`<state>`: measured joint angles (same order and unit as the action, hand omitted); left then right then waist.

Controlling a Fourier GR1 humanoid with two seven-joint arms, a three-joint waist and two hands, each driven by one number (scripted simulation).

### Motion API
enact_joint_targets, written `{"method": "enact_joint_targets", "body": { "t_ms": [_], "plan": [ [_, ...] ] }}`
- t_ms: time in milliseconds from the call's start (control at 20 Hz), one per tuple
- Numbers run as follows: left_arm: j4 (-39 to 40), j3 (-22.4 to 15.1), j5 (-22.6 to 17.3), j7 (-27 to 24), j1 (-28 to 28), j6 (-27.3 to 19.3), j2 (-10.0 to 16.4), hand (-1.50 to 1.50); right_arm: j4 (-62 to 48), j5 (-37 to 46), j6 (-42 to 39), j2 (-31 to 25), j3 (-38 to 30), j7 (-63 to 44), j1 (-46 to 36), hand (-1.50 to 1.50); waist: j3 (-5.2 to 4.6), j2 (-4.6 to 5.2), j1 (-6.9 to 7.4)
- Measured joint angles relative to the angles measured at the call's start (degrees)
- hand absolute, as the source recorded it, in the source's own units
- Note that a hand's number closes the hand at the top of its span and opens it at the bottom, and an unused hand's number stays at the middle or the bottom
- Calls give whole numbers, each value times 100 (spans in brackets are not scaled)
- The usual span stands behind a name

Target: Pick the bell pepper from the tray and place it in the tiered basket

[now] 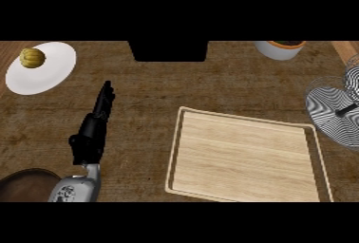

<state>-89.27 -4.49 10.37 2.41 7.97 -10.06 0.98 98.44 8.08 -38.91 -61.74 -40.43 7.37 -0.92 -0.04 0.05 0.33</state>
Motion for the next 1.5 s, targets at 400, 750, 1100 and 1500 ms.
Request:
{"method": "enact_joint_targets", "body": {
  "t_ms": [400,750,1100,1500],
  "plan": [
    [101,-18,-21,25,174,13,-9,0,-1007,848,721,-191,1216,21,-1195,150,1,18,72],
    [110,-17,-39,-12,156,53,15,0,-2366,1786,1435,-103,2106,676,-2078,150,3,27,104],
    [113,-3,-79,32,212,76,-5,0,-3559,1415,1073,440,2154,402,-2684,-150,6,26,98],
    [-82,-57,-49,43,15,31,3,0,-4747,686,725,513,1497,73,-3543,-150,6,11,76]
  ]
}}
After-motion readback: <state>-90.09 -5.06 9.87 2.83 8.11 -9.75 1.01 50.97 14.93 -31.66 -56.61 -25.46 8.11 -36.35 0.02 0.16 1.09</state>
